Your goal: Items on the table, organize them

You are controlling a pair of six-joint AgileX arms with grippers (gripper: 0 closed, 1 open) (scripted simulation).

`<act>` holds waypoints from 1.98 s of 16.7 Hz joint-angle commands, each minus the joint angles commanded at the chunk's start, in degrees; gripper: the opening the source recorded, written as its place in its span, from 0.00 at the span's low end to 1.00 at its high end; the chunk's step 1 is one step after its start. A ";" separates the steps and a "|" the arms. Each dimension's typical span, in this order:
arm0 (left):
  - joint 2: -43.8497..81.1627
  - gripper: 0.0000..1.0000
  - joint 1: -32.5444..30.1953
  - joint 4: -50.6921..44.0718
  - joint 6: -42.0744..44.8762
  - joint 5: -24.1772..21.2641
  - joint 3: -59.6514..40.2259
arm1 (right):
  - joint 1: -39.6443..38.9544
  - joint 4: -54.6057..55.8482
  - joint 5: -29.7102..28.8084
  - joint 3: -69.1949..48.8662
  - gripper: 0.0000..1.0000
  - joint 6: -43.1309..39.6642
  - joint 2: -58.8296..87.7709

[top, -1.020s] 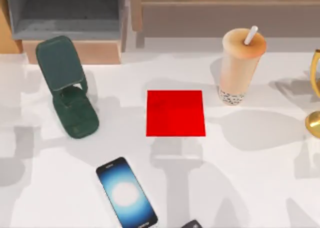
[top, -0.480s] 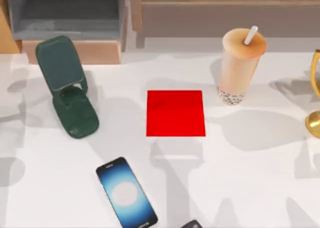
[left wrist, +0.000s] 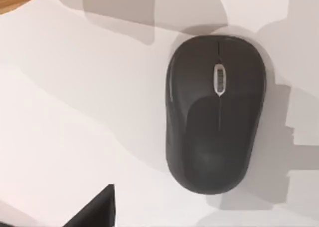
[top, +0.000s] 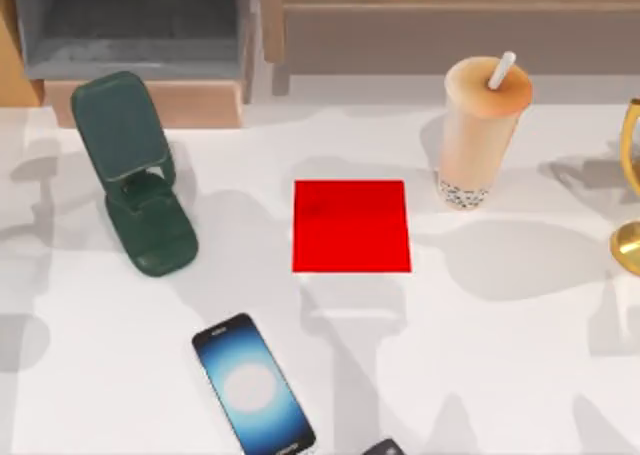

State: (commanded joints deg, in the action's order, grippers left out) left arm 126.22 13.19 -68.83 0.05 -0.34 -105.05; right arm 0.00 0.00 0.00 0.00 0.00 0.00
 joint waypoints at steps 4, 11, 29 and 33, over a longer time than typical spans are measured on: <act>2.38 1.00 -0.43 8.20 -0.41 -0.05 5.92 | 0.00 0.00 0.00 0.00 1.00 0.00 0.00; 3.66 1.00 1.42 13.97 1.30 -0.01 10.37 | 0.00 0.00 0.00 0.00 1.00 0.00 0.00; 3.66 0.00 1.42 13.97 1.30 -0.01 10.37 | 0.00 0.00 0.00 0.00 1.00 0.00 0.00; 3.66 0.00 1.42 13.97 1.30 -0.01 10.37 | 0.00 0.00 0.00 0.00 1.00 0.00 0.00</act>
State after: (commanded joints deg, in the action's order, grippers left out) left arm 129.88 14.61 -54.86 1.35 -0.35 -94.68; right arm 0.00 0.00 0.00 0.00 0.00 0.00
